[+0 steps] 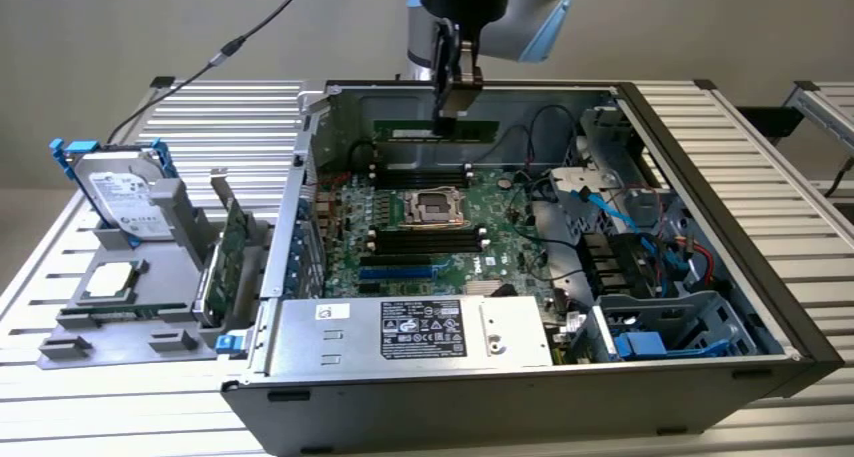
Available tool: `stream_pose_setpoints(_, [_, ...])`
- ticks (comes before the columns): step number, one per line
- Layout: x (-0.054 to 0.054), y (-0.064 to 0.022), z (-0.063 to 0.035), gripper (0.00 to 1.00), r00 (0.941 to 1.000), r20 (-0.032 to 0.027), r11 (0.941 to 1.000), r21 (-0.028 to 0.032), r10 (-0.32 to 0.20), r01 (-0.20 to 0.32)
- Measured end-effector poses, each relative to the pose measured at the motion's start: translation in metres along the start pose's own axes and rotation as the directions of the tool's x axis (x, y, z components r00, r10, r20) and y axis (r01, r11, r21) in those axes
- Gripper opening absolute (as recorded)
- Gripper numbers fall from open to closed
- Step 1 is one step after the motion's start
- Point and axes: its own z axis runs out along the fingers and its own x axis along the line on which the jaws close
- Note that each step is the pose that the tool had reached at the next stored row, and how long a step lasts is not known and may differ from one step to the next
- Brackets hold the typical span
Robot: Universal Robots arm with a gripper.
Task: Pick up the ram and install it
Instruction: 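Pick up the ram and move it above insertion slot, then insert the ram into the slot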
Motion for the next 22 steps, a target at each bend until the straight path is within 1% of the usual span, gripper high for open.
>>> stream_pose_setpoints(5, [-0.0016, -0.0006, 0.0004, 0.14, 0.9999, 0.0041, 0.9999, 0.0111, 0.009, -0.009])
stream_pose_setpoints(7, [-0.0023, -0.0009, 0.0005, 0.14, 0.9999, 0.0052, 0.9998, 0.0168, 0.012, -0.012])
stream_pose_setpoints(9, [-0.0027, -0.0010, 0.0012, 0.14, 0.9997, 0.0074, 0.9996, 0.0196, 0.022, -0.023])
stream_pose_setpoints(10, [-0.0030, -0.0011, 0.0019, 0.14, 0.9997, 0.0077, 0.9995, 0.0225, 0.023, -0.024])
stream_pose_setpoints(11, [-0.0030, -0.0011, 0.0020, 0.14, 0.9997, 0.0047, 0.9994, 0.0232, 0.024, -0.024])
stream_pose_setpoints(22, [-0.0030, -0.0011, 0.0020, 0.14, 0.9997, 0.0046, 0.9994, 0.0232, 0.024, -0.024])
